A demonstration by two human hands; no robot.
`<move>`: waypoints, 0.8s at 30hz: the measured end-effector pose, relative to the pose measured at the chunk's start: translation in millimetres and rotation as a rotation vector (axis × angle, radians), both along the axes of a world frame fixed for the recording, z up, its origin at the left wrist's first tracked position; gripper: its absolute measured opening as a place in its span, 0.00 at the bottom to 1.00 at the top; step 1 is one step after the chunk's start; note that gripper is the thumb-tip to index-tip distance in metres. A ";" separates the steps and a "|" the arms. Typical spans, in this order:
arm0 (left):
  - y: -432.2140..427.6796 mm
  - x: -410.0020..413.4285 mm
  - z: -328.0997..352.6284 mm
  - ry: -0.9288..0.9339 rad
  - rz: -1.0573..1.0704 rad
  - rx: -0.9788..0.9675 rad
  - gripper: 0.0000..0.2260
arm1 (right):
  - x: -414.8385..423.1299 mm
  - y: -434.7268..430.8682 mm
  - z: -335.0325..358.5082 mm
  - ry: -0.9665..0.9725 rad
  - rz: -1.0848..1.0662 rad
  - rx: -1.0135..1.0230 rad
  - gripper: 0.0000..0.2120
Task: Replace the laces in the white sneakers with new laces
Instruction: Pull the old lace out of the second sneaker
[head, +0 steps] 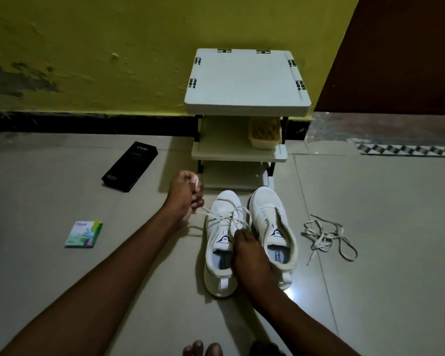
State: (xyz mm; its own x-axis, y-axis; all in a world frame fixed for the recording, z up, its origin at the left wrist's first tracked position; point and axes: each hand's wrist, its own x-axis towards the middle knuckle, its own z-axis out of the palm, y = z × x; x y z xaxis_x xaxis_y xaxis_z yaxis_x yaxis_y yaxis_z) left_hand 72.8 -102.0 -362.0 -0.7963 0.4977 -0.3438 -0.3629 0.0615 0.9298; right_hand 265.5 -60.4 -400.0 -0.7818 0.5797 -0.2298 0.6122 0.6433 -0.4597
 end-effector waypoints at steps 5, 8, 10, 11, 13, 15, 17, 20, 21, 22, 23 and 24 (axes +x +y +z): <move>-15.6 5.5 -21.4 0.965 -0.803 -0.544 0.07 | -2.7 -0.8 -1.0 0.010 -0.007 -0.006 0.27; -9.9 14.0 -24.4 1.128 -0.904 -0.765 0.12 | -4.1 -0.9 0.0 0.006 -0.006 -0.008 0.28; -3.8 14.3 -20.4 1.248 -0.845 -0.801 0.05 | -4.1 -1.3 0.6 -0.005 -0.004 -0.009 0.27; -0.5 15.2 -16.0 1.330 -0.849 -0.855 0.04 | -3.7 -1.2 1.1 -0.012 -0.001 -0.010 0.27; 4.9 14.8 -6.2 1.558 -0.862 -0.965 0.05 | -4.5 -0.7 0.2 -0.016 0.002 -0.006 0.28; 7.7 11.3 -7.9 1.634 -0.812 -1.029 0.07 | -5.3 0.1 -0.4 -0.012 0.004 0.008 0.26; 4.1 6.3 -16.7 1.365 -0.665 -0.897 0.10 | -5.9 0.0 -0.6 -0.012 0.006 0.010 0.25; 2.1 7.6 -20.7 0.368 -0.175 -0.269 0.11 | -4.8 -0.3 1.6 -0.008 0.011 0.008 0.25; 3.9 9.6 -17.2 0.064 0.008 -0.062 0.12 | -4.5 -0.3 1.6 -0.003 0.008 0.006 0.25; 3.4 8.6 -15.6 -0.102 0.114 0.088 0.13 | -4.9 -0.2 1.0 0.005 0.007 0.007 0.25; 0.7 6.3 -15.1 -0.085 0.140 0.118 0.14 | -5.2 -0.3 -0.2 0.012 0.002 0.010 0.24; -2.6 1.8 -17.1 0.107 0.080 0.052 0.14 | -5.6 -0.3 -1.4 0.016 -0.003 0.016 0.24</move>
State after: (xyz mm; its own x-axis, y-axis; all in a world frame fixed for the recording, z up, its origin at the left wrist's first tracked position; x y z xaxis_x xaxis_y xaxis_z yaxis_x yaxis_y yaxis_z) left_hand 74.6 -104.6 -379.1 -0.8649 0.4460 -0.2302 -0.2635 -0.0130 0.9646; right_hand 259.9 -60.7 -401.5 -0.7837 0.5852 -0.2080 0.6065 0.6489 -0.4594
